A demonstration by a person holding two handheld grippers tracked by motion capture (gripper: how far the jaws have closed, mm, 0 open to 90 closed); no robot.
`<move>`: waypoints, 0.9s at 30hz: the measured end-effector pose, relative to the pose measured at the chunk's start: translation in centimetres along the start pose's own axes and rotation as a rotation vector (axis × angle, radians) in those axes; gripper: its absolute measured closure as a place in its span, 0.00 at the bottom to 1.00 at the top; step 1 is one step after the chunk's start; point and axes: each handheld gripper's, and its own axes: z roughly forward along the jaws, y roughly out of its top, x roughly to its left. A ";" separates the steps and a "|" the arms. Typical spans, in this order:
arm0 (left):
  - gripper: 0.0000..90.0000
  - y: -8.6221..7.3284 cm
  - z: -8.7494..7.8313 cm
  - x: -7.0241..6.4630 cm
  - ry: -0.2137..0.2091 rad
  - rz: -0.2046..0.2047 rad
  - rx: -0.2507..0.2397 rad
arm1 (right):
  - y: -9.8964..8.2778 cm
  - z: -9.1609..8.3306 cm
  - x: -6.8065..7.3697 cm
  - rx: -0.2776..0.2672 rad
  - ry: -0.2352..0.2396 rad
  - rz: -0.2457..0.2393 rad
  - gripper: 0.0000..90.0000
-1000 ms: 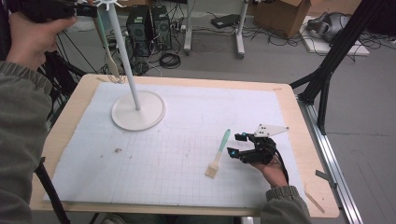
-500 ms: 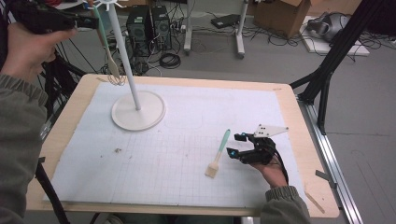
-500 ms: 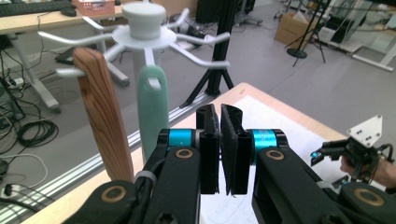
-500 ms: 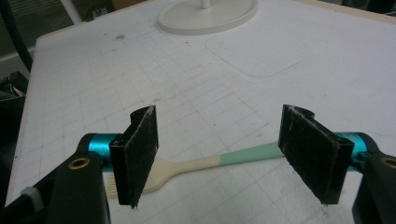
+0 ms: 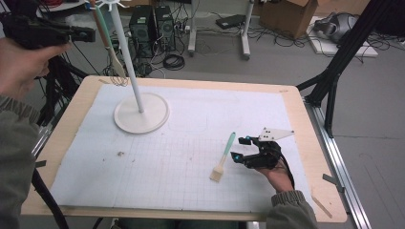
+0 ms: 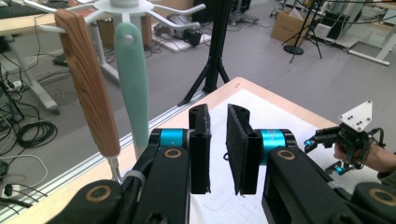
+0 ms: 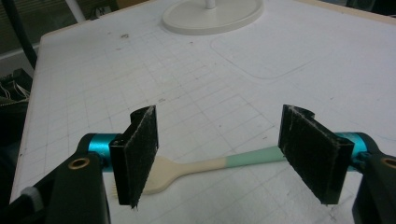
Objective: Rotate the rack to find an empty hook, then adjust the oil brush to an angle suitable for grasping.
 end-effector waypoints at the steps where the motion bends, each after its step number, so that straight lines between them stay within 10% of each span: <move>1: 0.86 -0.1 -0.1 -0.1 -0.002 0.000 -0.002 | 0.0 0.0 0.0 -0.001 0.000 0.002 0.31; 27: 0.71 -6.6 -1.2 -2.5 -0.016 0.035 0.028 | 0.0 -0.1 0.6 -0.009 -0.013 -0.006 0.30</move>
